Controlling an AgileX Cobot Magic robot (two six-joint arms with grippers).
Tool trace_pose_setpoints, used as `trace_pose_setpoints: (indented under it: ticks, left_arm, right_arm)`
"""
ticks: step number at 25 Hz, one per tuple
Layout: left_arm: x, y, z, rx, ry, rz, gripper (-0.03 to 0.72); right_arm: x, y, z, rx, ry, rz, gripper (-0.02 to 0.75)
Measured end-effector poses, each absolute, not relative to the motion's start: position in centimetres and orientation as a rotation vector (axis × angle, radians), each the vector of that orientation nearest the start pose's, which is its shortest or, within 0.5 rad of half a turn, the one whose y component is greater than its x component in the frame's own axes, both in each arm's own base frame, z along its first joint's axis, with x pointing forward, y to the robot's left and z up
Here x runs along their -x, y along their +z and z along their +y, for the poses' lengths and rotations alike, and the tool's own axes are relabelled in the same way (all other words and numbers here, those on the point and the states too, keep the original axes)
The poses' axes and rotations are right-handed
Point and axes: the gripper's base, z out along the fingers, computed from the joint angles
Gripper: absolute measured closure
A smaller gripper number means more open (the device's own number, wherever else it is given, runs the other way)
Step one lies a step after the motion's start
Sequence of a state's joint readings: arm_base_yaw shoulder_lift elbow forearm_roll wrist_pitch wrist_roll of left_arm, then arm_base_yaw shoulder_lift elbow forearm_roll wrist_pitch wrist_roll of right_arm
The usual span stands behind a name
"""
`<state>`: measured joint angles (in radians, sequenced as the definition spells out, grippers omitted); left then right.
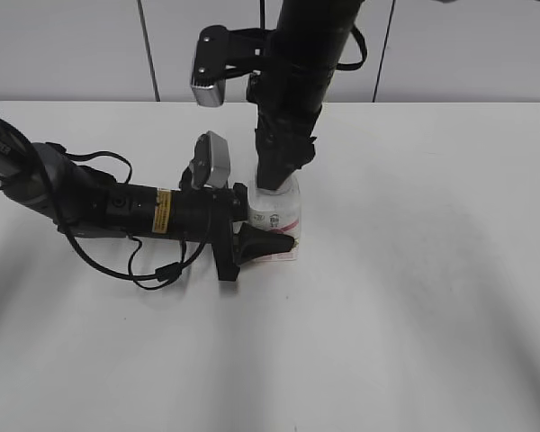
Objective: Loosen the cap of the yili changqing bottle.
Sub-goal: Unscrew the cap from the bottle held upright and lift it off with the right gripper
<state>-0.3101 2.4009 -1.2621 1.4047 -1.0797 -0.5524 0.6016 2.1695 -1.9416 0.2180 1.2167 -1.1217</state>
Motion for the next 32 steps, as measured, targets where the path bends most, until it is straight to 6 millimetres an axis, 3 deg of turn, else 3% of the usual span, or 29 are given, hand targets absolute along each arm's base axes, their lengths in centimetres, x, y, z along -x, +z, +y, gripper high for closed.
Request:
trace_pose_setpoints:
  ticks: [7,13,20,26,32]
  left_arm:
    - [-36.7,4.8,-20.1,-1.382,-0.979,1.51,0.312]
    - [-36.7,4.8,-20.1,-1.382,-0.979,1.51,0.312]
    - [-36.7,4.8,-20.1,-1.382,-0.979,1.51,0.312]
    - [-36.7,4.8,-20.1,-1.381,-0.979,1.511,0.312]
    - [-36.7,4.8,-20.1,-1.379,-0.979,1.511,0.312]
  right_arm:
    - [-36.6,25.4,27.3,1.884,0.246,2.136,0.224]
    - [-36.7,25.5,27.2,1.42,0.305,2.506,0.223]
    - [-37.0,25.4,26.7,0.919,0.268,2.765,0.223]
    - [-36.9,25.4,26.8,0.608,0.337,2.873,0.223]
    - [-36.8,25.4,27.0,0.451,0.391,2.92,0.223]
